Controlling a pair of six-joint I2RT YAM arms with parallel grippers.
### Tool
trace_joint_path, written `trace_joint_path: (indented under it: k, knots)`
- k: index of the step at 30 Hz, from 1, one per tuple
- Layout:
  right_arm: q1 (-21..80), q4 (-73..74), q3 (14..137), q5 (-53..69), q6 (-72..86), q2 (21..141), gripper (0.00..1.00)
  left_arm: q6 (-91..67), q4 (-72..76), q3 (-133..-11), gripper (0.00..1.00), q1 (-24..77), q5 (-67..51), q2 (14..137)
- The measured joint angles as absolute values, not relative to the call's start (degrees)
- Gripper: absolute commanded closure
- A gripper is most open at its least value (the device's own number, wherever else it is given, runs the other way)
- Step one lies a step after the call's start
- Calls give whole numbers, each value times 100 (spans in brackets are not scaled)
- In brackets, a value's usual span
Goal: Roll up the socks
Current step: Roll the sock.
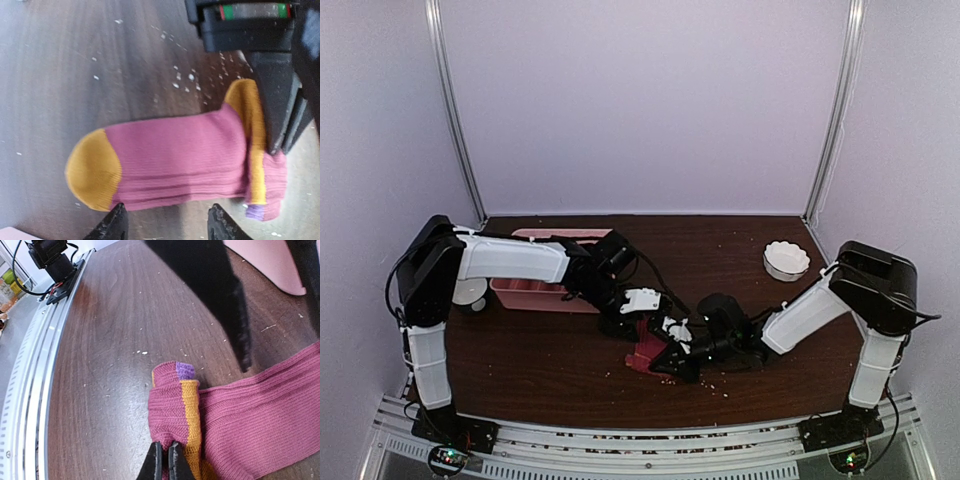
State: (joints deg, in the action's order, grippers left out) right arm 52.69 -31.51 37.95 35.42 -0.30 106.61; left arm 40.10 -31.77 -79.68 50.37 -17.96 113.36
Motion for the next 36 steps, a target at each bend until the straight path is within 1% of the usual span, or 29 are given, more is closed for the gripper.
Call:
trace_joint_path:
  k: [2, 7, 13, 16, 20, 28, 36]
  knots:
    - [5223, -3208, 3778, 3640, 106, 10698, 100, 4077, -2952, -7846, 46, 5057, -1782, 11249]
    - [5186, -3385, 3697, 3809, 86, 10770, 100, 3844, -2349, -7338, 39, 5083, -1564, 10892]
    - [4866, -3481, 3649, 3815, 829, 10783, 100, 3472, -2633, -7485, 37, 4790, -2512, 10600]
    - [4838, -3481, 3649, 3817, 1037, 10783, 100, 3461, -2757, -7640, 39, 4617, -2982, 10516]
    - [4753, -3485, 3669, 3935, 1275, 10816, 100, 3830, -2851, -7456, 43, 4735, -3048, 10267]
    - [4456, -3629, 3726, 4530, 1752, 11024, 100, 4604, -2882, -6925, 49, 5714, -2467, 10436]
    - [4342, -3632, 3712, 4676, 1874, 11039, 100, 4814, -2593, -6949, 52, 5824, -1806, 10864]
